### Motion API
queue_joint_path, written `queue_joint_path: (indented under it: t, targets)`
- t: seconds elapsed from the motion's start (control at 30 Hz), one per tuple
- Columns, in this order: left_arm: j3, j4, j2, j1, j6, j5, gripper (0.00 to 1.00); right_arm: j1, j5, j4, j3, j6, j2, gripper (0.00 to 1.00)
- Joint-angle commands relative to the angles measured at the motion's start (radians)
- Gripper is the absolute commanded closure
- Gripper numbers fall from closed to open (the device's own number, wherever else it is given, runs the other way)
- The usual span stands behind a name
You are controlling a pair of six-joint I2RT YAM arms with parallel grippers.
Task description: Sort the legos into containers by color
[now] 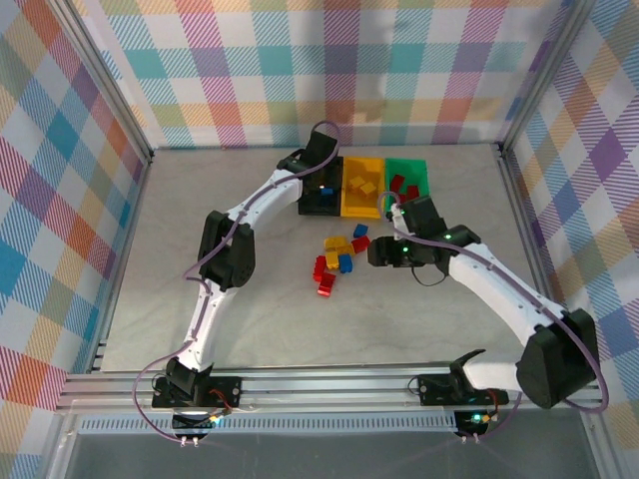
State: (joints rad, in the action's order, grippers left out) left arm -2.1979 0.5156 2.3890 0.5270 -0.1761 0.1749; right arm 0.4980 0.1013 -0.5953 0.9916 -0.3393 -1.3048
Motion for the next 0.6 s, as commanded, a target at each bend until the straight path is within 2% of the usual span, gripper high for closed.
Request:
queue_joint_path:
  t: [0.0,0.13,0.43,0.57]
  targets:
    - [0.016,-0.027,-0.048,-0.009,-0.009,0.008,0.42,0.035,-0.042,0.073,-0.006,-0.033,-0.064,0.39]
    - [0.146,-0.024,-0.157,-0.001,-0.027,-0.012,0.43,0.032,-0.092,0.089,-0.008,-0.052,-0.085,0.38]
    - [0.569,-0.001,-0.446,0.021,-0.132,0.008,0.44,0.011,-0.052,0.071,0.072,-0.001,-0.207,0.39]
    - [0.724,0.017,-0.566,0.037,-0.17,0.029,0.44,0.011,-0.08,0.072,0.116,-0.008,-0.284,0.37]
